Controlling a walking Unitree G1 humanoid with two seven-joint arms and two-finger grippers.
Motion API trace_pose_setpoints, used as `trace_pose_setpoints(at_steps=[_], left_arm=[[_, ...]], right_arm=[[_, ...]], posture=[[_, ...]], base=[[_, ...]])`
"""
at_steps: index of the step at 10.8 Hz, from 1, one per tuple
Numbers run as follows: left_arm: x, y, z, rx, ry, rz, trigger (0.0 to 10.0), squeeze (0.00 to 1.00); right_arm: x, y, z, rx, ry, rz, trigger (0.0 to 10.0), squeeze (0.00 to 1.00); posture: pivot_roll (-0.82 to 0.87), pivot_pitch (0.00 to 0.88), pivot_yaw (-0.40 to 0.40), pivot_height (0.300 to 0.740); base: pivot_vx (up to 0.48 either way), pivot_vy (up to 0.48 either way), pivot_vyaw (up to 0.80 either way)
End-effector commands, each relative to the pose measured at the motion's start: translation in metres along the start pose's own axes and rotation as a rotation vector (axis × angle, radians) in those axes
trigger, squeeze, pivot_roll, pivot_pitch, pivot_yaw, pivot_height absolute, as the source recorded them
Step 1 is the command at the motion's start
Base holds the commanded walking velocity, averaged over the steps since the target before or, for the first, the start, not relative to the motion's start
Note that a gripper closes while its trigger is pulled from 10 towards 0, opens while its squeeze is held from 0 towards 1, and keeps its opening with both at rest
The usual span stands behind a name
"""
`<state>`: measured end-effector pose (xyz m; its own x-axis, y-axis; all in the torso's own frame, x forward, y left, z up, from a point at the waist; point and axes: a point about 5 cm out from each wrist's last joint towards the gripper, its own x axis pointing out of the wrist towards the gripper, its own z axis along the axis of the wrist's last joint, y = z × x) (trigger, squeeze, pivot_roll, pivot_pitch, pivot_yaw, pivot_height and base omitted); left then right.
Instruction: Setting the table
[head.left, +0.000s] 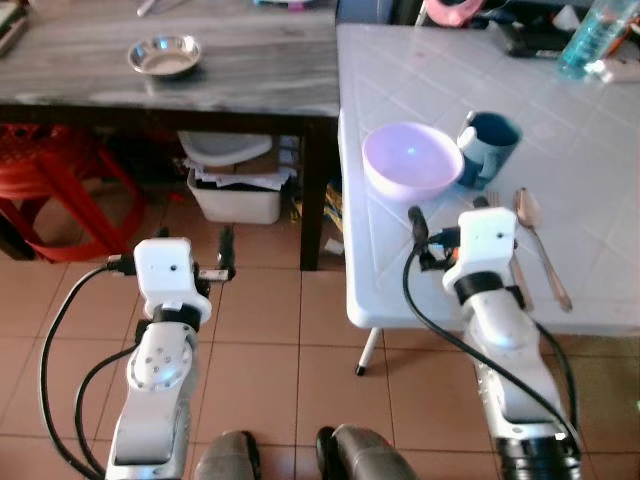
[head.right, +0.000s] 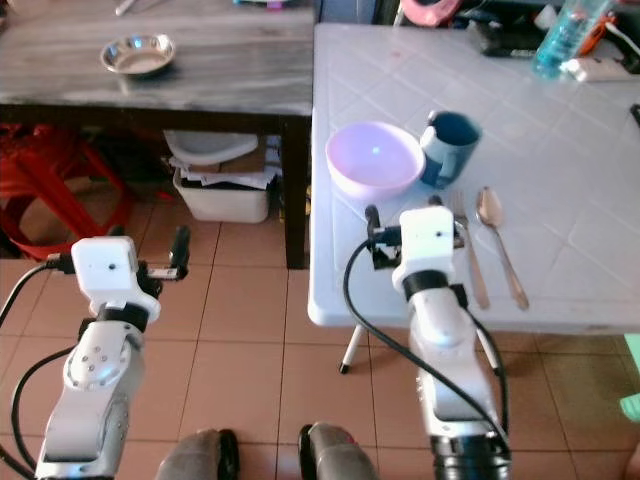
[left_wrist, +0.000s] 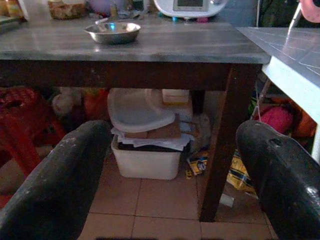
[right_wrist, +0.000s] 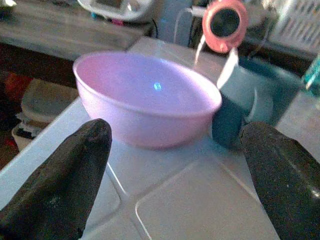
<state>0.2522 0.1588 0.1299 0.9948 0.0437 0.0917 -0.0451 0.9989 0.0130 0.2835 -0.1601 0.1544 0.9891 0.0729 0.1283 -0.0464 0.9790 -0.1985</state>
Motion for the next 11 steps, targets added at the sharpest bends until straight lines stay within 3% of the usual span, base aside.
trace_pose_setpoints(at_steps=[1, 3, 5, 6, 7, 8, 11], left_arm=[[-0.003, 0.004, -0.003, 0.007, 0.021, 0.019, 10.0, 0.0], [-0.005, 0.002, -0.003, -0.003, 0.028, 0.014, 10.0, 0.0], [-0.006, 0.002, -0.003, 0.001, 0.037, 0.0, 10.0, 0.0], [-0.005, 0.001, -0.003, -0.001, 0.04, -0.006, 10.0, 0.0], [-0.005, 0.0, -0.003, -0.004, 0.04, -0.009, 10.0, 0.0], [-0.005, 0.0, -0.003, -0.006, 0.043, -0.009, 10.0, 0.0], [-0.009, 0.0, -0.008, -0.032, 0.078, -0.007, 10.0, 0.0]], right_arm=[[0.004, 0.002, 0.008, 0.008, -0.031, 0.004, 10.0, 0.0], [0.016, 0.002, 0.008, -0.06, -0.009, -0.014, 10.0, 0.0], [0.035, 0.013, 0.018, 0.017, -0.013, 0.134, 10.0, 0.0], [0.04, 0.015, 0.023, -0.082, -0.04, 0.222, 10.0, 1.0], [0.045, 0.014, 0.025, -0.158, -0.04, 0.255, 10.0, 1.0], [0.048, 0.013, 0.027, -0.176, -0.033, 0.286, 10.0, 0.0], [0.056, 0.0, 0.029, -0.234, 0.025, 0.268, 10.0, 0.0]], posture=[[0.01, 0.197, -0.023, 0.74], [0.02, 0.208, -0.009, 0.74], [0.02, 0.219, 0.005, 0.74], [0.02, 0.22, 0.008, 0.74], [0.02, 0.222, 0.008, 0.74], [0.02, 0.222, 0.003, 0.74], [0.02, 0.223, -0.003, 0.74]], base=[[0.0, 0.0, 0.0], [0.0, 0.0, 0.0], [0.0, 0.0, 0.0], [0.0, 0.0, 0.0], [0.0, 0.0, 0.0], [0.0, 0.0, 0.0], [0.0, 0.0, 0.0]])
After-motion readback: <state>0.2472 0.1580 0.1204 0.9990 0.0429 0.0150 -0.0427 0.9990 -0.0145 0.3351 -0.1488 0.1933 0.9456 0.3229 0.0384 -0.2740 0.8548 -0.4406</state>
